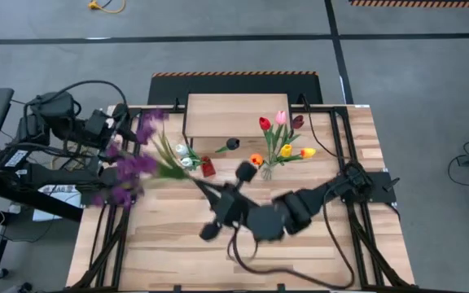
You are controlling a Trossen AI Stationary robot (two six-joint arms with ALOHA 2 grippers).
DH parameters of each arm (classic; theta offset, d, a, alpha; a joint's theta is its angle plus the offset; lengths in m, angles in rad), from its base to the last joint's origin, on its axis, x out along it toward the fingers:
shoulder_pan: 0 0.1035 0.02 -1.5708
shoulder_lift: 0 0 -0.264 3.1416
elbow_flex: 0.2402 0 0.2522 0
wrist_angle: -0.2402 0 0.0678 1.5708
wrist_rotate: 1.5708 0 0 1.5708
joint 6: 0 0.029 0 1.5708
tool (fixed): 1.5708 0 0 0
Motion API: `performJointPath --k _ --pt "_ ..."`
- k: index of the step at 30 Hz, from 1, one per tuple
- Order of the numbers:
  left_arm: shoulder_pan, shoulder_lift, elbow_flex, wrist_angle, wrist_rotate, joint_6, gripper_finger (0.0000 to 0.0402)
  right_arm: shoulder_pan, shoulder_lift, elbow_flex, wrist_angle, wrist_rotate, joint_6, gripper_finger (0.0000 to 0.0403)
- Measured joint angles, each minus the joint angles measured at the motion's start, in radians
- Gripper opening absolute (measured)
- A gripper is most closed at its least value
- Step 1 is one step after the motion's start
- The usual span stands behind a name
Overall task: Pick and place flowers into a vace then onto a shelf
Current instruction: Put the purple flowers into the red vase
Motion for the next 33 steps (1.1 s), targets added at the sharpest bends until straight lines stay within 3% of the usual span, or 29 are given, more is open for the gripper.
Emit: performJointPath --k 4,16,22,33 --pt "0.000 0.055 0.000 0.107 0.069 -0.002 0.0167 -0.059 -0.002 0.000 0.128 -0.054 -0.128 0.0000" --pt "-0.005 0.200 0.000 0.368 0.164 -0.035 0.0167 -0.166 -0.001 0.000 0.187 -0.133 -0.143 0.0000" --pt "-0.052 0.252 0.000 0.447 0.163 -0.037 0.0167 -0.196 0.000 -0.001 0.191 -0.195 -0.125 0.0000" --pt "-0.083 0.262 0.000 0.550 0.080 -0.026 0.0167 -0.201 0.010 -0.003 0.176 -0.210 -0.124 0.0000"
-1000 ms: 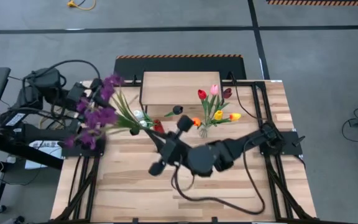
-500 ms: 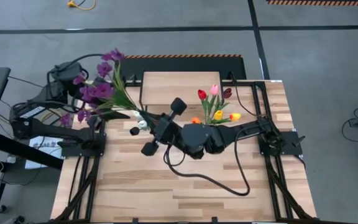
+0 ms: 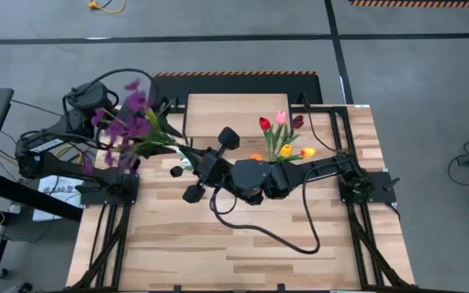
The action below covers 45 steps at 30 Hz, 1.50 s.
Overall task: Pick and place flowers into a vace then onto a shelf
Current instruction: Put the purple flowers into the red vase
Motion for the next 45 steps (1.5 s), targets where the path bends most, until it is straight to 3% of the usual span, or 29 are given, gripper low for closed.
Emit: performJointPath --k 24,28,34,40,45 --pt "0.001 -0.048 0.000 0.025 -0.110 0.007 0.0165 -0.004 -0.004 0.001 -0.035 0.003 0.037 0.0000" --pt "0.001 -0.047 0.000 0.020 -0.105 -0.004 0.0130 -0.005 -0.004 0.002 -0.048 -0.036 0.045 0.0002" --pt "0.001 -0.048 0.000 0.018 -0.088 0.004 0.0016 -0.003 -0.005 0.003 -0.104 -0.045 0.075 0.0045" --pt "0.002 -0.067 0.040 -0.025 -0.095 0.025 0.0005 0.017 -0.005 0.003 -0.179 -0.016 0.088 0.0097" --pt "0.001 -0.066 0.186 -0.184 -0.183 0.077 0.0003 0.046 -0.005 0.003 -0.217 0.031 0.087 0.0117"
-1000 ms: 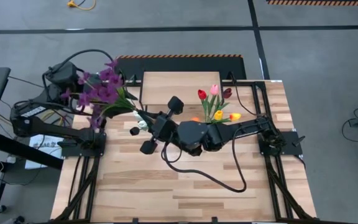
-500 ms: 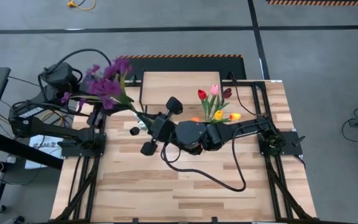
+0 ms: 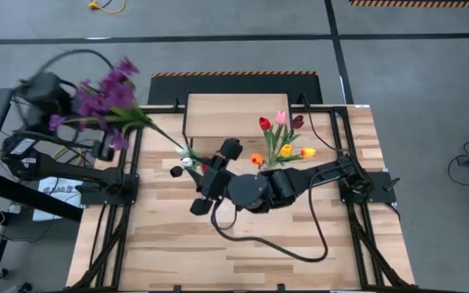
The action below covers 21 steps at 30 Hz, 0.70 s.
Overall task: Pick and place flowers into a vace then onto a shelf
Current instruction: Put the purple flowers into the red vase
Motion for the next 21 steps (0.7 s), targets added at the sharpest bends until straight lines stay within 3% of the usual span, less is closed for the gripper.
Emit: performJointPath --k 8,15,21 --pt "0.000 -0.022 0.149 -0.260 -0.348 -0.003 0.0002 0.083 0.000 0.000 0.002 0.030 0.018 0.0118" --pt "0.000 -0.073 0.072 -0.303 -0.354 0.061 0.0001 0.180 -0.052 -0.002 -0.053 0.055 -0.033 0.0118" --pt "0.000 -0.102 -0.120 -0.140 -0.422 -0.001 0.0001 0.233 -0.175 -0.001 -0.284 0.049 0.100 0.0118"
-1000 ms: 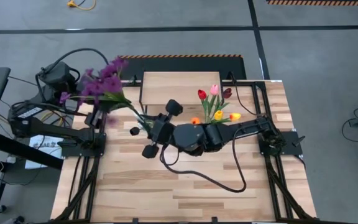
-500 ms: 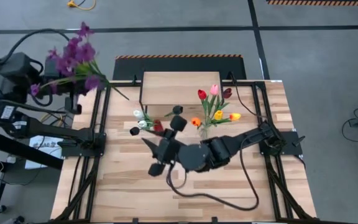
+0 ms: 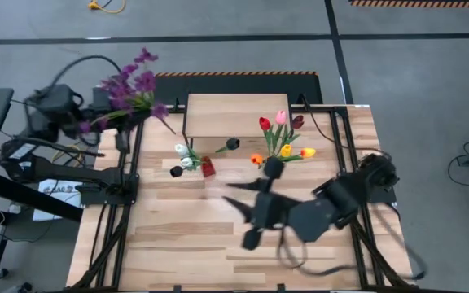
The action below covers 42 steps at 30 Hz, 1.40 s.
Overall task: Pick and place flowers into a vace then onto a shelf
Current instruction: Put the purple flowers into the red vase
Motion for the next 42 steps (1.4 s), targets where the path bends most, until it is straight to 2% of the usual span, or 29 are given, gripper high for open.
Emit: performJointPath --k 3,7,12,16,26,29,38,42 --pt "-0.003 -0.021 -0.088 0.089 -0.007 0.022 0.0001 0.010 -0.058 0.001 -0.147 -0.048 0.117 0.0118" --pt "-0.009 -0.028 -0.135 0.108 0.066 0.121 0.0001 0.012 -0.106 0.001 -0.262 -0.156 0.204 0.0118" --pt "0.013 0.023 -0.135 0.103 0.271 0.223 0.0001 0.013 -0.137 0.001 -0.319 -0.284 0.204 0.0118" --pt "0.077 0.081 -0.135 0.091 0.432 0.263 0.0001 0.029 -0.162 0.001 -0.359 -0.360 0.205 0.0118" --pt "0.410 0.180 -0.135 0.130 0.942 0.238 0.0001 0.115 -0.250 0.001 -0.402 -0.363 0.185 0.0118" --pt "0.468 0.234 -0.135 0.126 1.027 0.246 0.0001 0.119 -0.260 0.001 -0.414 -0.348 0.161 0.0118" --pt "0.543 0.354 -0.135 0.088 1.209 0.316 0.0001 0.083 -0.279 0.000 -0.472 -0.281 0.193 0.0118" --pt "0.563 0.390 -0.135 0.007 1.269 0.411 0.0001 0.079 -0.303 0.001 -0.479 -0.277 0.224 0.0118"
